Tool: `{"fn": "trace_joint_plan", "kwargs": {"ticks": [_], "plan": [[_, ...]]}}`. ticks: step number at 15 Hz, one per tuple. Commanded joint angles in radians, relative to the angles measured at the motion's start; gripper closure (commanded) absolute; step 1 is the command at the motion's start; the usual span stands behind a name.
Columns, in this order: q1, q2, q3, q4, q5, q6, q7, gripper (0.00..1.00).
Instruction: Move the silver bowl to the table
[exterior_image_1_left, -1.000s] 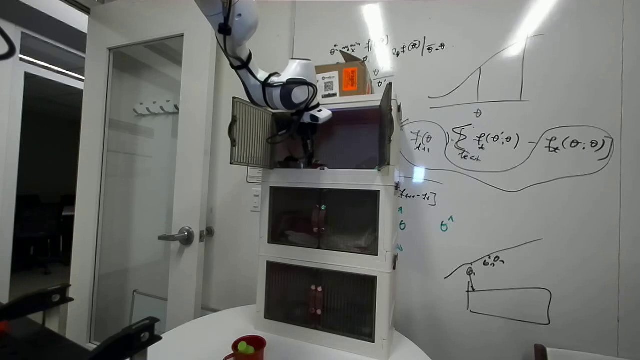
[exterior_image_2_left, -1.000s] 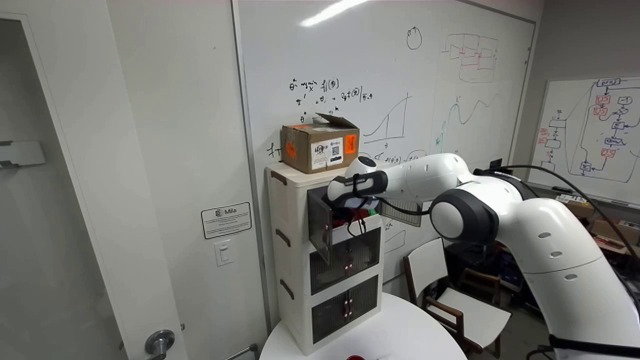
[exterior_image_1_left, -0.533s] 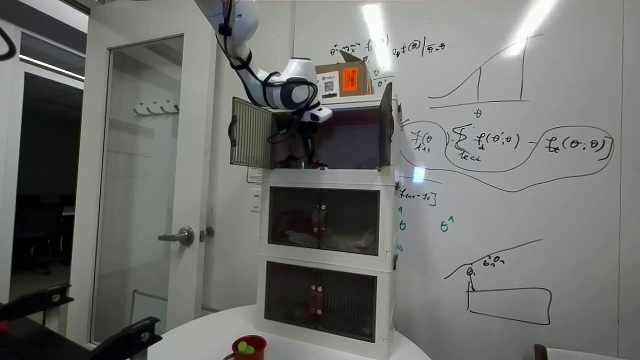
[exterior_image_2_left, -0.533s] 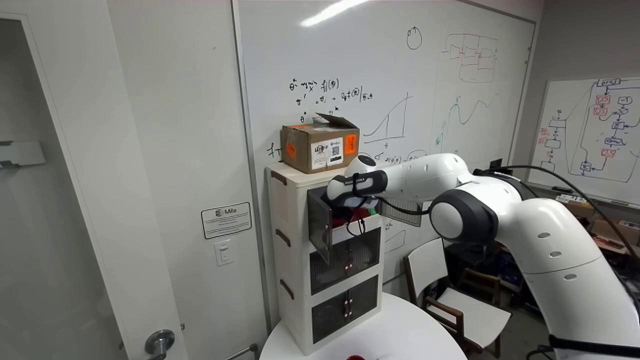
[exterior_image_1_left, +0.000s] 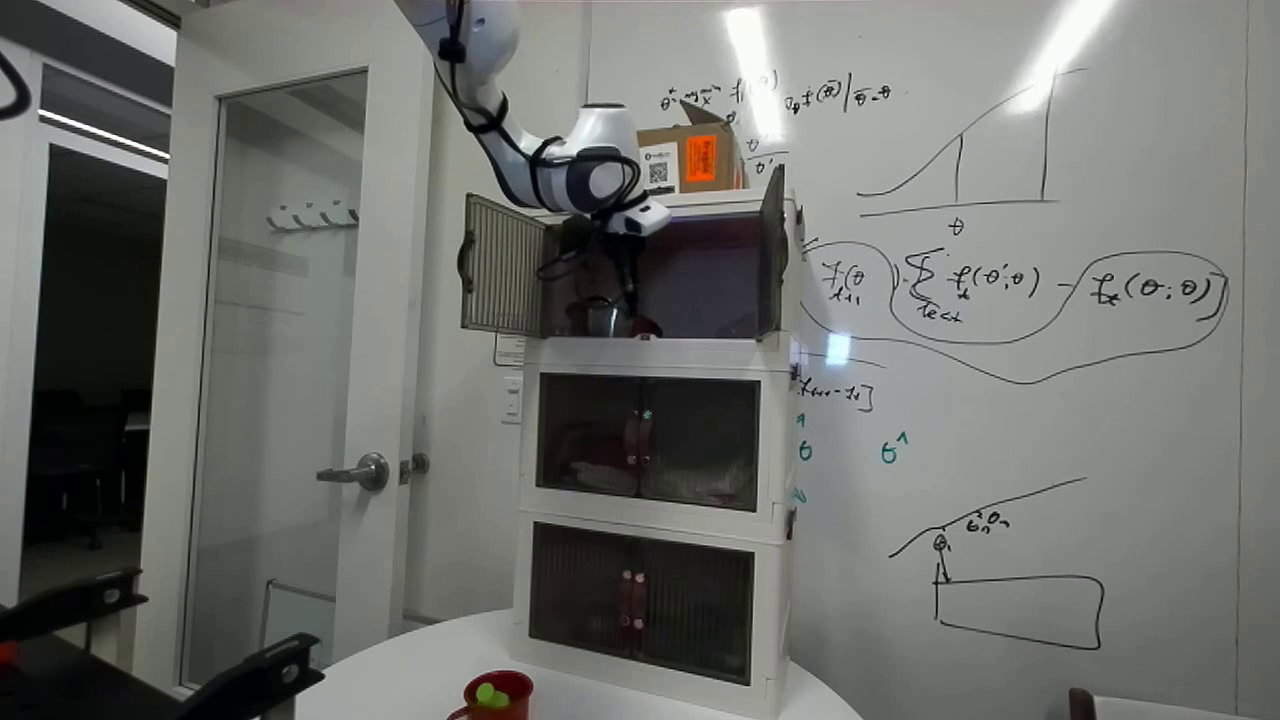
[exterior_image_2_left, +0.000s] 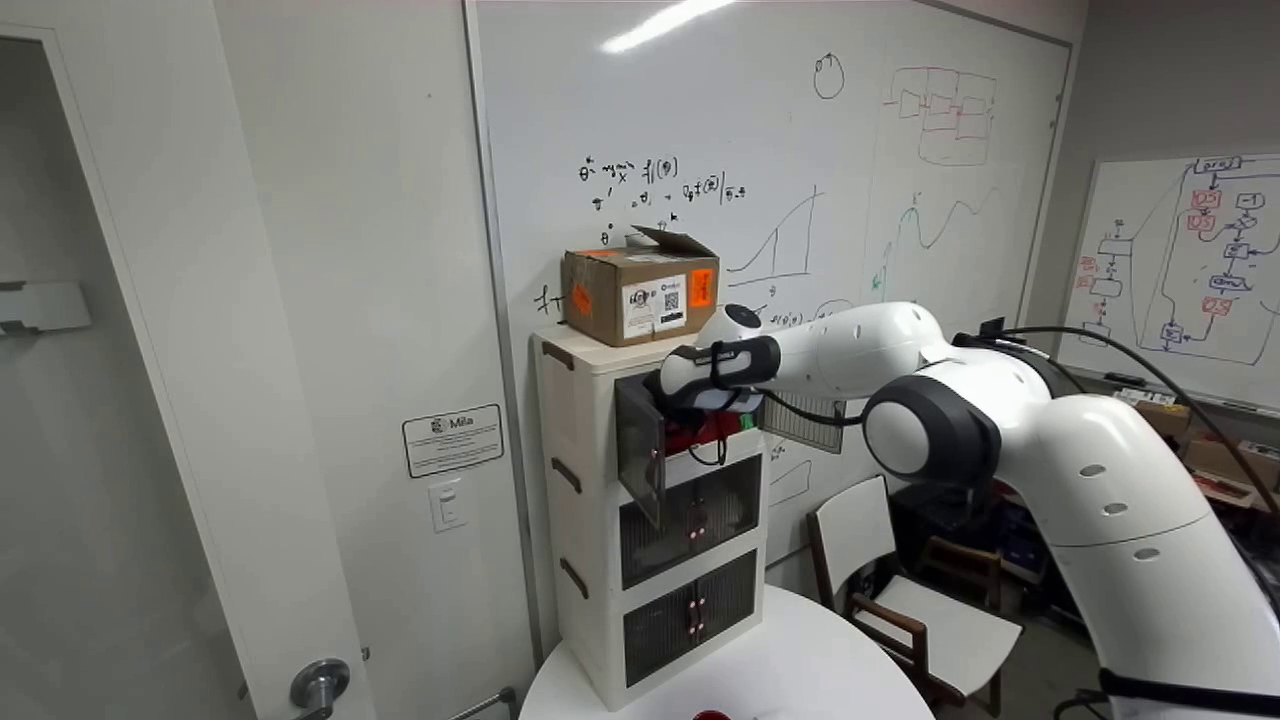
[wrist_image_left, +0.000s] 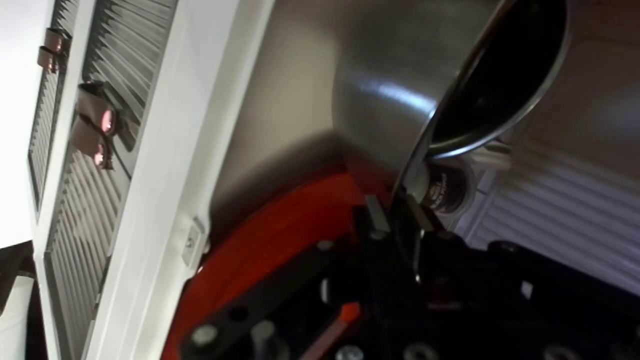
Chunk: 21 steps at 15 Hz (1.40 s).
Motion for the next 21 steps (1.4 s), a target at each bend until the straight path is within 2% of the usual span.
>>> {"fn": "trace_joint_plan", "kwargs": {"ticks": [1, 7, 10, 11, 14, 21], "plan": [[0.003, -0.049, -0.033, -0.061, 0.01, 0.068, 0.055, 0.97], [0.008, -0.064, -0.046, -0.09, 0.0, 0.116, 0.07, 0.97], [0.011, -0.064, -0.038, -0.093, 0.0, 0.109, 0.062, 0.97], [0.0, -0.066, -0.013, -0.091, 0.019, 0.09, 0.046, 0.97], [0.018, -0.055, -0.018, -0.092, 0.011, 0.103, 0.067, 0.97], [-0.009, -0.039, 0.059, -0.086, 0.054, -0.028, 0.032, 0.97]]}}
